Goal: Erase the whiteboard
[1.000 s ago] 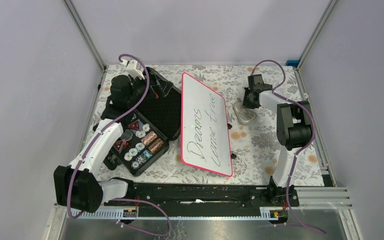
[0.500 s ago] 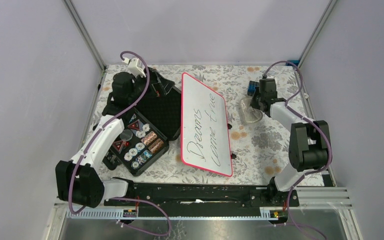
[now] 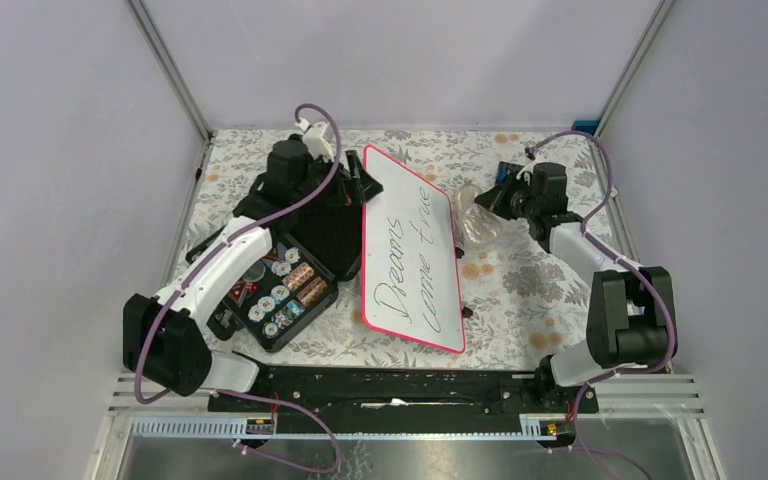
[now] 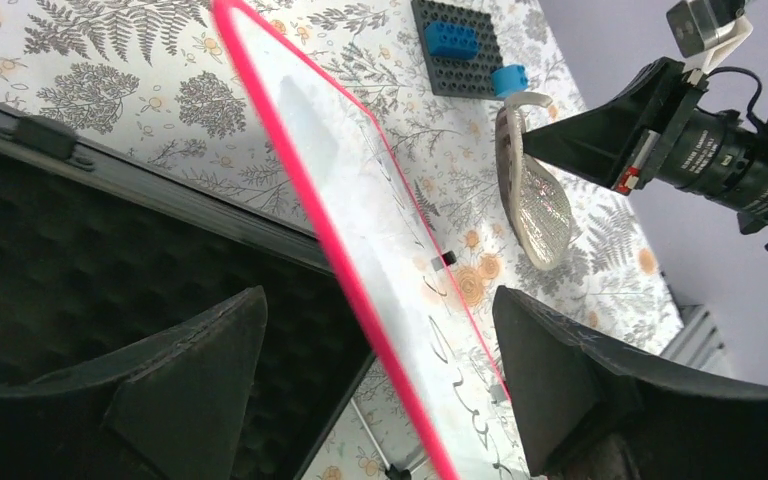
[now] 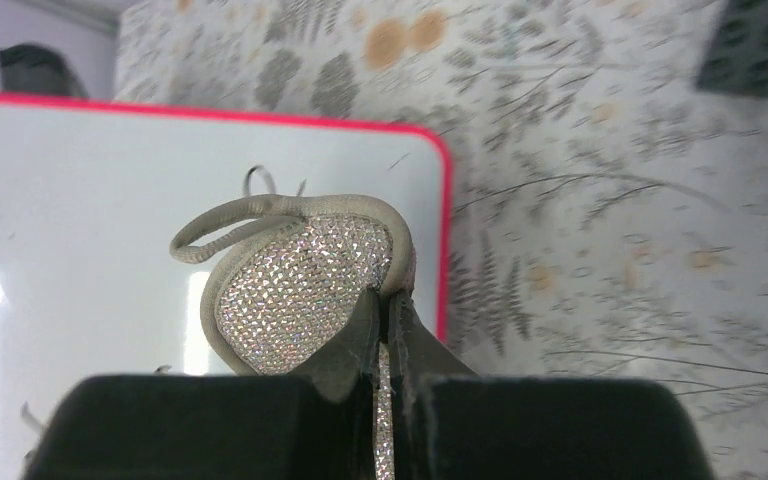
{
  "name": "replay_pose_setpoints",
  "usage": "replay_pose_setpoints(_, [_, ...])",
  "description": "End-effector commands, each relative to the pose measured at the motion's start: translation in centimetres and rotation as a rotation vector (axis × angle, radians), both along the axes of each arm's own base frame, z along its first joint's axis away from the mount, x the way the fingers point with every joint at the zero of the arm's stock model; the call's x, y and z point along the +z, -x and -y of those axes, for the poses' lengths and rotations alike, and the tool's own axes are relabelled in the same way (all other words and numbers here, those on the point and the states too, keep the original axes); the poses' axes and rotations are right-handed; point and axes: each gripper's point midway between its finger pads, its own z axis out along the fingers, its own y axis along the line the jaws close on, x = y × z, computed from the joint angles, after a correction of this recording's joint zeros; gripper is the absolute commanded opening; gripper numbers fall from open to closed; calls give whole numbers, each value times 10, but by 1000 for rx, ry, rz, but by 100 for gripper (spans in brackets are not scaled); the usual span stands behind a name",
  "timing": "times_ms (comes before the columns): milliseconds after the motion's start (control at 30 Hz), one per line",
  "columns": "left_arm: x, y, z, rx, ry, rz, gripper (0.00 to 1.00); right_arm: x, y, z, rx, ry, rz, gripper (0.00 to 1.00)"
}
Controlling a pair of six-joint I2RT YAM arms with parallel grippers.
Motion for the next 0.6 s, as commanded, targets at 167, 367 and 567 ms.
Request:
replay_pose_setpoints(167, [23,33,-17,65,-166,123,89,55,46,-57,280,-189,67,0])
replay_pose_setpoints(367, [3,68,1,-85,-80,32,83,68,96,-82,382,-118,161,0])
replay_pose_setpoints(567, [-14,87,5,-108,-14,-56,81,41,124,-86,436,-82,145,0])
